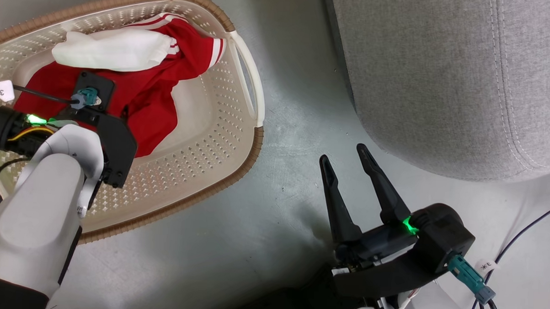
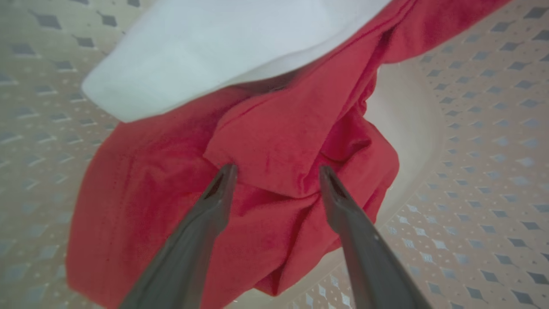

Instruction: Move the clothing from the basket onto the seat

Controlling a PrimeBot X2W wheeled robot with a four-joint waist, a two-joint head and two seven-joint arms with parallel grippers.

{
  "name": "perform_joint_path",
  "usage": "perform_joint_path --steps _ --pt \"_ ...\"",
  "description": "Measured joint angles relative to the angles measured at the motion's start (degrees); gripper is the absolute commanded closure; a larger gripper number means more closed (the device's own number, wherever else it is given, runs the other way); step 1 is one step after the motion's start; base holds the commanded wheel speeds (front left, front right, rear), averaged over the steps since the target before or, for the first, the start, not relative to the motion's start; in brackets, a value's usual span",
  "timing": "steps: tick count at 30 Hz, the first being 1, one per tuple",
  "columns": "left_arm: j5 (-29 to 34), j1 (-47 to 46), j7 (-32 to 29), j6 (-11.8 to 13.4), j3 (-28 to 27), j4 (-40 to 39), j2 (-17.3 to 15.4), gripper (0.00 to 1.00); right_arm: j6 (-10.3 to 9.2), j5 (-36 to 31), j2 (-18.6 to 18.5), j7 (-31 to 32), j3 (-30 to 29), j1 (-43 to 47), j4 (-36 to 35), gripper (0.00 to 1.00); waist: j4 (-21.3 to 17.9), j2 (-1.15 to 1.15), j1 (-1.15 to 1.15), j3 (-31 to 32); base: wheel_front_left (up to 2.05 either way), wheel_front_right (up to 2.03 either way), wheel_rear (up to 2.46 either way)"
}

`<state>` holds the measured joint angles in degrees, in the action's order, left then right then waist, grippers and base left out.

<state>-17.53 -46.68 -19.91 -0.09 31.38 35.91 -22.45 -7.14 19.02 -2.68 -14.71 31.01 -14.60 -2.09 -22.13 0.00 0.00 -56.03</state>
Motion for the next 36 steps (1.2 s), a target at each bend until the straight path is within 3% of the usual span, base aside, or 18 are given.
perform_joint_path --steps 16,34,35,36 --pt "-3.78 1.37 -0.91 -3.01 -0.25 2.72 2.92 0.0 0.0 -1.0 -0.01 0.0 -1.03 0.07 -0.12 0.0 1.24 0.0 0.0 -0.87 0.0 0.0 0.0" --pt "-3.55 1.03 -1.63 -3.38 0.65 5.88 3.48 0.0 0.0 -1.54 -0.01 0.0 -1.79 1.57 -0.64 0.0 2.02 0.0 0.0 -1.51 0.0 0.0 0.0" --pt "-3.55 0.94 -1.44 -3.38 0.65 5.93 3.59 0.14 0.0 -1.67 -0.01 0.0 -1.91 1.69 -0.65 0.0 2.04 0.0 0.0 -1.55 0.0 0.0 0.0" --pt "-3.49 0.81 -1.21 -3.38 0.74 6.0 3.66 0.41 0.0 -1.78 -0.01 0.0 -2.01 1.72 -0.65 0.0 2.07 0.0 0.0 -1.58 0.0 0.0 0.0"
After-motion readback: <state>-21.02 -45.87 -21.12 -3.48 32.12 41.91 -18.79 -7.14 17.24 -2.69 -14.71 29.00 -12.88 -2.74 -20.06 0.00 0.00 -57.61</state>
